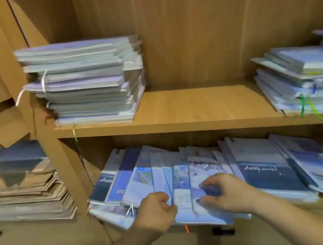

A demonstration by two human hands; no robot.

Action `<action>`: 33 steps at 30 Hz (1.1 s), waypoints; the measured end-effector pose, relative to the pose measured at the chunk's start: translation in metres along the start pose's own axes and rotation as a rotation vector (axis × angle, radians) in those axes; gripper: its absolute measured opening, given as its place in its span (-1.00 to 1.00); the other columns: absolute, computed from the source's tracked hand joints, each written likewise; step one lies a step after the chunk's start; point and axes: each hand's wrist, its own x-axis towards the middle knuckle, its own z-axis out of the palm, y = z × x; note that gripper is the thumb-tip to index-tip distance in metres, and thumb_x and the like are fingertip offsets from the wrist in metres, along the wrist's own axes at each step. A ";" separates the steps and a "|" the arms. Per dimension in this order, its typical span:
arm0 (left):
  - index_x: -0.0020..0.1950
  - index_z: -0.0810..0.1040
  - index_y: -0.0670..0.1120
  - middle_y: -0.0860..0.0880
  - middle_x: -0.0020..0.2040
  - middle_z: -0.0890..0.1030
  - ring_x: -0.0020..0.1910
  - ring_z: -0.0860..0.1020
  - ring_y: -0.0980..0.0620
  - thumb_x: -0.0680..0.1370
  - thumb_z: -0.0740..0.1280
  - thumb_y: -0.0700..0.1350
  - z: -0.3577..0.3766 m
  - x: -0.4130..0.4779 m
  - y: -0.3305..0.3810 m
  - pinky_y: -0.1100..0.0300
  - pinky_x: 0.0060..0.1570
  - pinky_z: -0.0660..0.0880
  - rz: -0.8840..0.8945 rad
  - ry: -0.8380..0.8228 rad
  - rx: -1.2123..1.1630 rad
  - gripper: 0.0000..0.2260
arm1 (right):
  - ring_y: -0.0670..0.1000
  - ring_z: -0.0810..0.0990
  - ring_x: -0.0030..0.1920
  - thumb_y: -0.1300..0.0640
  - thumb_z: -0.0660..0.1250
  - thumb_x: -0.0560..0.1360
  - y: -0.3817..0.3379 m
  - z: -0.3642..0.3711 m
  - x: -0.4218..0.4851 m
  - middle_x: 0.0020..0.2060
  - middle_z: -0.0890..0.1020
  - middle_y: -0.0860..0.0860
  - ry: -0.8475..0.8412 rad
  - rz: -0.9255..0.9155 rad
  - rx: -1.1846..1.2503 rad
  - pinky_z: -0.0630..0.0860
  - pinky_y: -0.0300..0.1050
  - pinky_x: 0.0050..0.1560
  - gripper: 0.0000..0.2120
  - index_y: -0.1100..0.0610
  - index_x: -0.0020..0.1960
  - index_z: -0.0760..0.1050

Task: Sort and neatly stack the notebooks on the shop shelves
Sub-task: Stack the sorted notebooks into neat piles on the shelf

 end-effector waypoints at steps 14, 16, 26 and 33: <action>0.09 0.67 0.09 0.09 -0.08 0.71 -0.17 0.67 0.06 0.61 0.39 -0.01 0.031 0.020 0.038 0.23 -0.25 0.57 -0.202 -0.114 -0.597 -0.90 | -0.37 0.02 0.55 -0.56 0.51 0.07 0.014 0.013 0.016 0.60 0.21 -0.19 0.002 -0.130 0.162 0.27 -0.22 0.50 -0.11 -0.58 0.36 0.29; 0.13 0.67 0.15 0.13 -0.03 0.71 -0.15 0.72 0.06 0.64 0.35 0.07 0.027 0.015 0.042 0.16 -0.15 0.66 -0.182 -0.197 -0.702 -0.86 | -0.42 -0.02 0.54 -0.48 0.58 0.09 0.015 0.018 0.015 0.62 0.15 -0.18 -0.002 -0.170 0.335 0.29 -0.20 0.52 -0.09 -0.59 0.37 0.29; -0.02 0.46 0.00 -0.01 -0.28 0.55 -0.24 0.59 -0.03 0.63 0.28 0.12 -0.006 0.024 -0.020 0.02 -0.10 0.59 0.002 0.272 0.167 -0.80 | -0.28 0.47 0.37 0.08 0.51 0.44 0.004 0.018 0.023 0.34 0.56 -0.23 0.400 -0.219 0.303 0.47 -0.26 0.30 -0.53 -0.23 0.30 0.58; -0.12 0.54 -0.12 0.07 -0.39 0.51 -0.30 0.55 0.02 0.54 0.47 0.02 0.014 0.021 -0.022 0.20 -0.27 0.47 -0.183 0.169 -0.265 -0.76 | -0.40 0.55 0.16 0.01 0.44 0.56 0.018 -0.002 0.017 0.09 0.66 -0.38 0.473 -0.182 0.496 0.50 -0.42 0.07 -0.74 -0.26 0.19 0.62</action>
